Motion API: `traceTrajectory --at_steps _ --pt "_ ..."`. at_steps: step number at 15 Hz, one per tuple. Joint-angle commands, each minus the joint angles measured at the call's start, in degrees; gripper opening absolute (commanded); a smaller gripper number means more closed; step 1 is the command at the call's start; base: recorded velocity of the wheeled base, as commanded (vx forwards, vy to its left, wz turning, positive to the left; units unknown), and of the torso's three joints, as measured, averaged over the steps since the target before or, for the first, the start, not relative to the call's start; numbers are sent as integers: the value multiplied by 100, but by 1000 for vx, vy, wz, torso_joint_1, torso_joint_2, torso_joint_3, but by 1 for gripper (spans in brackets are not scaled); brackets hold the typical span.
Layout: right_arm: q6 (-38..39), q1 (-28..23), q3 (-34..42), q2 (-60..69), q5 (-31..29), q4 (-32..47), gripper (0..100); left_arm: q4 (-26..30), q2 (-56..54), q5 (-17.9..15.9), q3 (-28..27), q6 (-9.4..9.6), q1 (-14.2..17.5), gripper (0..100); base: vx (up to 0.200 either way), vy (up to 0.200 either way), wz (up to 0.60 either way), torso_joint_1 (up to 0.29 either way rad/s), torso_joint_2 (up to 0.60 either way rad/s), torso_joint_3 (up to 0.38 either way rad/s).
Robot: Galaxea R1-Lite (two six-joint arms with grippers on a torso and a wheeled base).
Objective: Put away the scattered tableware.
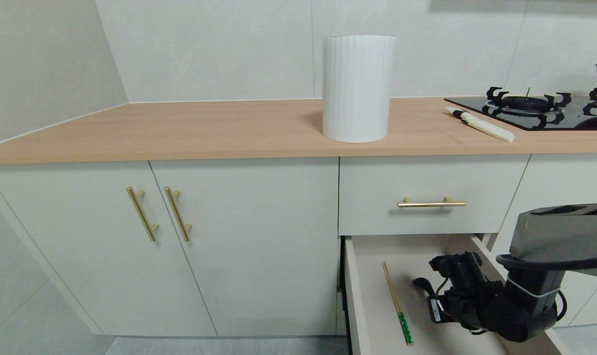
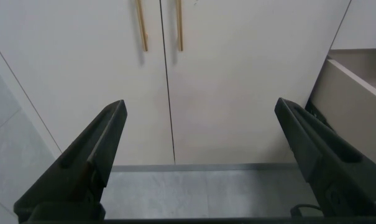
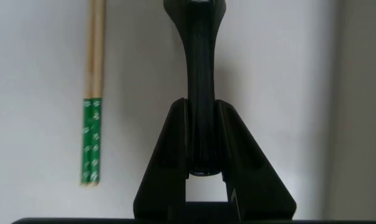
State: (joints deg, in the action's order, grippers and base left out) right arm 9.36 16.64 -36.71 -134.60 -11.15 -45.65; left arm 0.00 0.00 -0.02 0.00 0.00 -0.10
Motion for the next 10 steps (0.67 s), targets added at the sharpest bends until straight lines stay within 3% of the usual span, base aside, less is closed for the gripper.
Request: traceTrajectory --at_steps 1,10 --pt "-5 15 -74 -322 -10 4 0 0 9 2 0 0 1 100 0 0 0 0 0 0" --pt "4 6 -249 -453 -150 -5 0 0 9 -6 0 0 1 100 0 0 0 0 0 0"
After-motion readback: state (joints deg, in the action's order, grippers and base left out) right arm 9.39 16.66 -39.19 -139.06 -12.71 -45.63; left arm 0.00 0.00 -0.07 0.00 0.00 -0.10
